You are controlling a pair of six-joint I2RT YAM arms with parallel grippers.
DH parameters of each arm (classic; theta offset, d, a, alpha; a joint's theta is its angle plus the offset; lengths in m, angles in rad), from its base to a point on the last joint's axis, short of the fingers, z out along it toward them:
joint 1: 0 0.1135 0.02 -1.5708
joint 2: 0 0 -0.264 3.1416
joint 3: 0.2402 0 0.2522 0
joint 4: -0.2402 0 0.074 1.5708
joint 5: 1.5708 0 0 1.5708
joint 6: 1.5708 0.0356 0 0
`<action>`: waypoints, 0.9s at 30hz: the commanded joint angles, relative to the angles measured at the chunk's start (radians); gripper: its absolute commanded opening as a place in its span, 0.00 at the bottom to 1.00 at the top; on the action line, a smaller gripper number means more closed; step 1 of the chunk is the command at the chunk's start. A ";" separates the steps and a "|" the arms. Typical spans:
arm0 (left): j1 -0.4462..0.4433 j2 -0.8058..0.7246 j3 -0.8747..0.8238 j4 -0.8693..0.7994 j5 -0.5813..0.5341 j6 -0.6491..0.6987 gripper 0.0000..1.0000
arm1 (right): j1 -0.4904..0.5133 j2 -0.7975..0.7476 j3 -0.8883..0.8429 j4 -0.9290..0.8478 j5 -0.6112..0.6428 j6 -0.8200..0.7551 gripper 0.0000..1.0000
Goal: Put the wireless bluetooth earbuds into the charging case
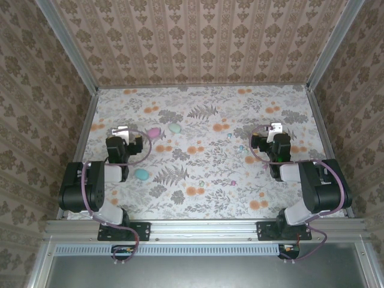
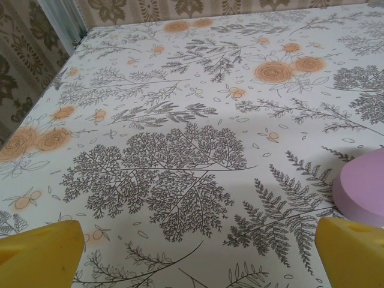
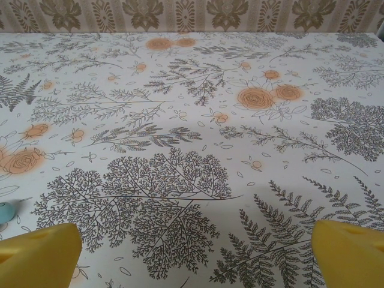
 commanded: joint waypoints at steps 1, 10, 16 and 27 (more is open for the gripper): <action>0.008 -0.019 0.017 -0.004 0.045 0.026 1.00 | -0.004 0.005 0.014 0.012 -0.025 0.015 1.00; 0.013 -0.047 -0.015 0.029 0.042 0.014 1.00 | -0.004 0.001 0.009 0.018 -0.045 0.008 1.00; 0.022 -0.118 -0.022 -0.021 0.040 0.003 1.00 | -0.002 -0.020 0.003 0.011 -0.076 -0.009 1.00; 0.034 -0.238 0.271 -0.562 0.243 -0.097 0.88 | -0.005 -0.281 0.271 -0.713 -0.203 0.104 1.00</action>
